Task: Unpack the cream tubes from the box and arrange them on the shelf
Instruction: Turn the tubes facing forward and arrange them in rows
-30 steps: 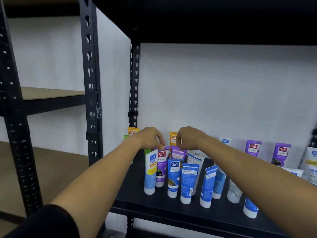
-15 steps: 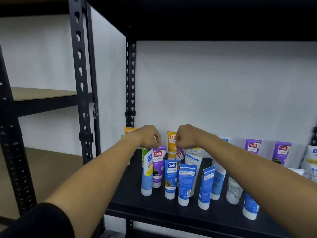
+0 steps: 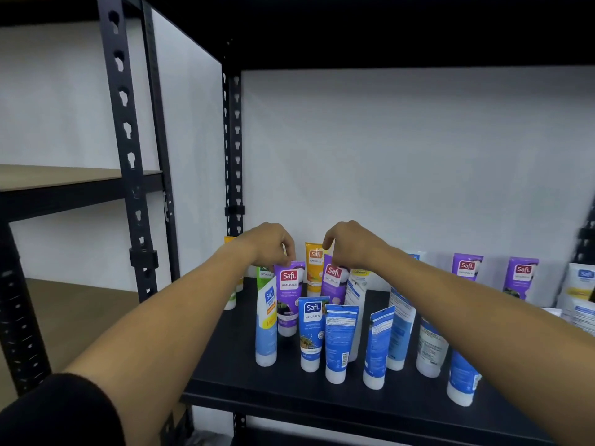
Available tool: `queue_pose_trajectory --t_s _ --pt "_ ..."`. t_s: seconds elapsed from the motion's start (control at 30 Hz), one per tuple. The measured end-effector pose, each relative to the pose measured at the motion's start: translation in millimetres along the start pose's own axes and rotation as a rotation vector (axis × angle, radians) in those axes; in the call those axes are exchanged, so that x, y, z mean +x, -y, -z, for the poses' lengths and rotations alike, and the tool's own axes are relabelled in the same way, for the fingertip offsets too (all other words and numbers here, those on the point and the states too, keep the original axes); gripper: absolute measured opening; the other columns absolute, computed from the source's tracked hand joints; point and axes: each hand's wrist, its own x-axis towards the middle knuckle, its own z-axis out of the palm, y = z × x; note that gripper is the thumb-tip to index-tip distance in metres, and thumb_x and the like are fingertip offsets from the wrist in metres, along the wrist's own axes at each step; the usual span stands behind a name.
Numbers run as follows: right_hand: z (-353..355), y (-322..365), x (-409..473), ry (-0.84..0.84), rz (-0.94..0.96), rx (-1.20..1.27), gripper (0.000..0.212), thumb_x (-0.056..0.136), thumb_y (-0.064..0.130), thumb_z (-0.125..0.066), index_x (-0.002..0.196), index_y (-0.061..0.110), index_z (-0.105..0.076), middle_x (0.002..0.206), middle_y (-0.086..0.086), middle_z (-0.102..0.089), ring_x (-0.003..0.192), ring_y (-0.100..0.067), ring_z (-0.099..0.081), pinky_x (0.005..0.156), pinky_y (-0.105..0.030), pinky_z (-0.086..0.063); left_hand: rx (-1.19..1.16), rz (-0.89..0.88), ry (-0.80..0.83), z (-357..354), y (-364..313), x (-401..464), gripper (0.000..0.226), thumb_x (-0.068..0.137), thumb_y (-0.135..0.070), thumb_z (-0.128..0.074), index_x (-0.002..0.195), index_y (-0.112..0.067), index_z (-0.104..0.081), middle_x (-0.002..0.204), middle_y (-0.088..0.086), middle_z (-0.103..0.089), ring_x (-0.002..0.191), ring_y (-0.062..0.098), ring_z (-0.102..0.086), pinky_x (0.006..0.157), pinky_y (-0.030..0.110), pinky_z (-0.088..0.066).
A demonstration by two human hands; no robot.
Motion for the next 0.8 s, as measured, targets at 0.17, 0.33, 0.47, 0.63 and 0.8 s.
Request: queue_pose_trajectory --t_s 0.17,0.33,0.47,0.63,0.8 --pt "26 -23 3 -0.083 -0.017 0.025 0.013 0.085 0.012 -0.070 0.092 0.023 -0.066 0.110 -0.005 -0.068 0.095 -0.017 -0.066 0.074 -0.034 -0.059 0.030 -0.025 -0.060 4 -7 12 0.002 0.090 -0.022 -0.068 0.090 -0.023 -0.068 0.078 -0.018 -0.060 0.080 0.009 -0.061 0.075 0.033 -0.056" --pt "34 -48 2 -0.107 -0.032 0.027 0.010 0.088 0.018 -0.069 0.094 0.023 -0.062 0.109 -0.006 -0.068 0.099 -0.019 -0.065 0.074 -0.033 -0.058 0.049 -0.041 -0.079 -6 -15 29 0.006 0.089 -0.025 -0.069 0.094 -0.023 -0.070 0.078 -0.016 -0.061 0.079 0.012 -0.063 0.079 0.040 -0.059" --pt "27 -67 1 -0.074 -0.050 0.018 0.012 0.088 0.019 -0.069 0.100 0.020 -0.068 0.110 -0.007 -0.069 0.098 -0.020 -0.066 0.074 -0.032 -0.056 0.062 -0.054 -0.089 -15 -24 39 0.009 0.090 -0.026 -0.067 0.098 -0.021 -0.068 0.090 -0.008 -0.063 0.091 0.015 -0.064 0.080 0.040 -0.058" --pt "17 -81 0 -0.020 -0.049 0.025 0.015 0.088 0.020 -0.070 0.103 0.018 -0.068 0.112 -0.007 -0.068 0.101 -0.020 -0.066 0.078 -0.034 -0.058 0.077 -0.055 -0.078 -23 -28 50 0.012 0.091 -0.026 -0.066 0.101 -0.019 -0.067 0.101 -0.002 -0.068 0.096 0.016 -0.064 0.081 0.039 -0.057" --pt "8 -87 1 0.000 -0.038 0.041 0.015 0.091 0.017 -0.067 0.105 0.016 -0.069 0.112 -0.007 -0.069 0.102 -0.019 -0.064 0.077 -0.033 -0.057 0.097 -0.049 -0.087 -32 -28 56 0.011 0.092 -0.027 -0.066 0.100 -0.020 -0.065 0.109 0.001 -0.069 0.095 0.014 -0.061 0.071 0.029 -0.050"
